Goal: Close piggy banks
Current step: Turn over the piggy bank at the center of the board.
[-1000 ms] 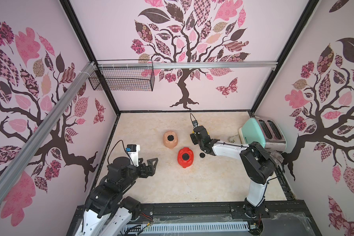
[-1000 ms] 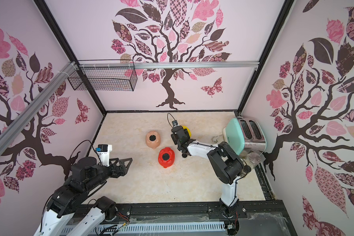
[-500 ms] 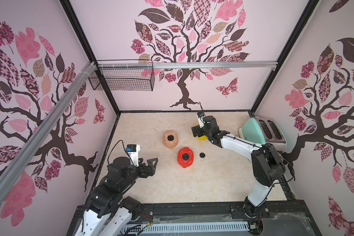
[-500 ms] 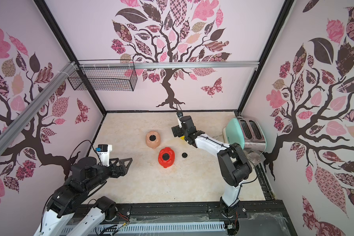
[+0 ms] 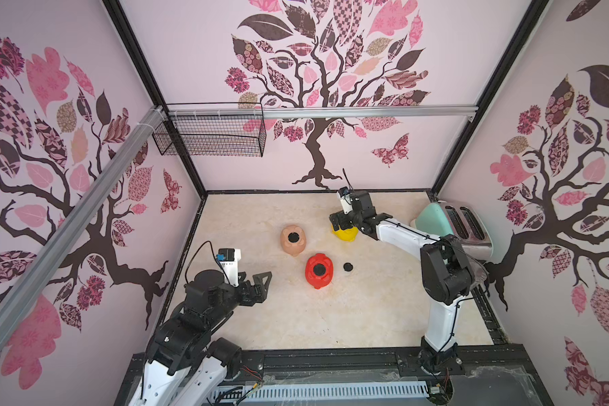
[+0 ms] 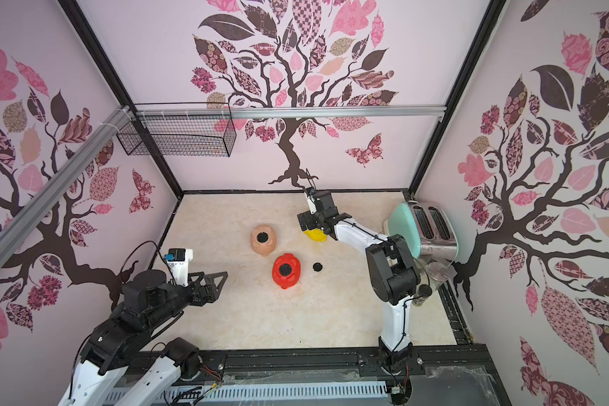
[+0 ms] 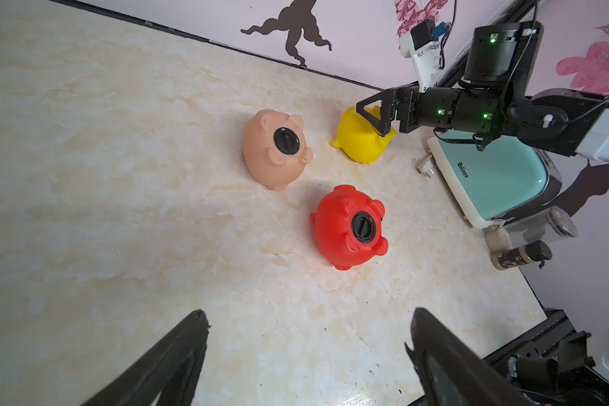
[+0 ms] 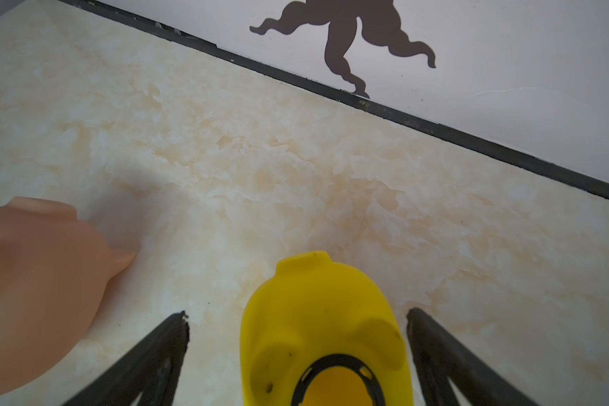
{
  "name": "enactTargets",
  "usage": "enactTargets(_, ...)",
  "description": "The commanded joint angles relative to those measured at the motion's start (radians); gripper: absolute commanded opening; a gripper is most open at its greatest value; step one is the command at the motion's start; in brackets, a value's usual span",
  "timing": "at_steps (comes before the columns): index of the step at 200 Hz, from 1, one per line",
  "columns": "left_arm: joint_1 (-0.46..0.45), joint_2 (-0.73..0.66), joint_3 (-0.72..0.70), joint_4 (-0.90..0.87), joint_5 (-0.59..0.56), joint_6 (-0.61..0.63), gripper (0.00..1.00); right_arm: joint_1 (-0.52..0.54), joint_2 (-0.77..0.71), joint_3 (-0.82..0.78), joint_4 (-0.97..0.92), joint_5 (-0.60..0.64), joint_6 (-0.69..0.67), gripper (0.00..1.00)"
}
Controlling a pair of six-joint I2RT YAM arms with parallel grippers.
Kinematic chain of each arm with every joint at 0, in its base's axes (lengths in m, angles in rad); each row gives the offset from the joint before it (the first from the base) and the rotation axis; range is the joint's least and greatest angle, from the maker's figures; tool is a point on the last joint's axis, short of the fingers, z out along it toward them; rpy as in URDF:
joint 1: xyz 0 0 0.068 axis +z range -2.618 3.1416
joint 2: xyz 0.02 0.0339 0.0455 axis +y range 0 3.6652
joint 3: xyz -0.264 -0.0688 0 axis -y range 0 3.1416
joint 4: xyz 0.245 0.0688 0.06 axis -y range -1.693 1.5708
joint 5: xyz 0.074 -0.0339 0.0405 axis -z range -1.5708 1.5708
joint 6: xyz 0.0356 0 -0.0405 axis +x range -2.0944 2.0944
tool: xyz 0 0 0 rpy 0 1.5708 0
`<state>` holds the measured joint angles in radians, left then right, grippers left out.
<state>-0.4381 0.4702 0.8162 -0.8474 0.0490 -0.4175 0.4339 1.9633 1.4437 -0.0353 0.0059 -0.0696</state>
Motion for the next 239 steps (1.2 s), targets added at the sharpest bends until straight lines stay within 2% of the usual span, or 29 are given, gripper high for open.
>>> enactTargets(1,0.001,-0.001,-0.006,0.020,-0.003,0.011,0.92,-0.019,0.032,0.068,-0.055,-0.028,-0.013,1.00)
enactTargets(176,0.001,-0.001,-0.006,0.021,0.002,0.013,0.92,-0.040,0.144,0.127,-0.163,-0.110,-0.013,1.00)
enactTargets(239,0.001,-0.002,-0.006,0.021,0.005,0.013,0.92,-0.040,0.137,0.124,-0.220,-0.018,0.056,0.99)
